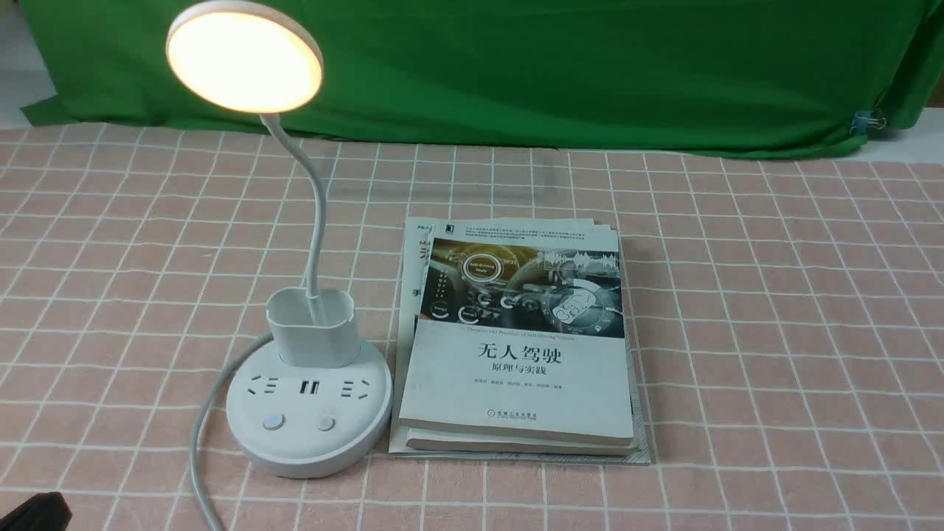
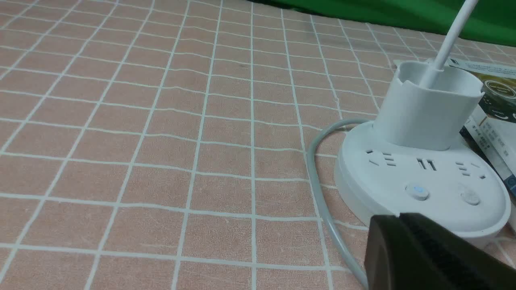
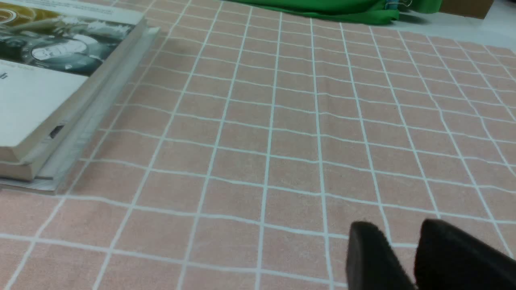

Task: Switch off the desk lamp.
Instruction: Use the left arm to press the button switch on the lamp holder

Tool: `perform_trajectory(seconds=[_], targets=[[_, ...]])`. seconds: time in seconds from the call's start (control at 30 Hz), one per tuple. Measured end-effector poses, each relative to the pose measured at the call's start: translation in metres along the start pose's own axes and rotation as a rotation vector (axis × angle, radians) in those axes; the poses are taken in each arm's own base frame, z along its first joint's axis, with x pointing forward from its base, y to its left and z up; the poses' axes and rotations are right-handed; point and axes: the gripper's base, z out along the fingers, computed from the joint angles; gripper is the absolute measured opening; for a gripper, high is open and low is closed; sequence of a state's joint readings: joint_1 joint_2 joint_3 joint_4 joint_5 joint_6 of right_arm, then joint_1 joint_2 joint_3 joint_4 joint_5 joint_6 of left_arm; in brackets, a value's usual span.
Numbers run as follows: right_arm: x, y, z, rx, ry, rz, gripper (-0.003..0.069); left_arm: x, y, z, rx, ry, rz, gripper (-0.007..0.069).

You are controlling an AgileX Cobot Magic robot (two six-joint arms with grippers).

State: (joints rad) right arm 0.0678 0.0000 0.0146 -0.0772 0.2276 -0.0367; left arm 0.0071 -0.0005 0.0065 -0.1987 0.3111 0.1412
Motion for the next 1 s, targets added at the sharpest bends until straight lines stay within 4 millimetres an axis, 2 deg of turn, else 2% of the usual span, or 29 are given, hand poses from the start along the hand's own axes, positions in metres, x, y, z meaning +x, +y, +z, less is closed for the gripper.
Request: perform_trajectory(seconds=[0.7,0.8,1.0], targets=[[0.000,0.000,0.000,0.000,0.000,0.000,0.0240,-0.001,0.000,0.000,-0.001,-0.007,0.001,0.0004],[0.000,0.000,0.000,0.000,0.000,0.000,0.0240,-0.005,-0.001,0.000,0.016,-0.057,-0.129,0.0004],[0.000,0.000,0.000,0.000,0.000,0.000,0.0240,-0.018,-0.002,-0.002,0.074,-0.189,-0.531,0.0004]])
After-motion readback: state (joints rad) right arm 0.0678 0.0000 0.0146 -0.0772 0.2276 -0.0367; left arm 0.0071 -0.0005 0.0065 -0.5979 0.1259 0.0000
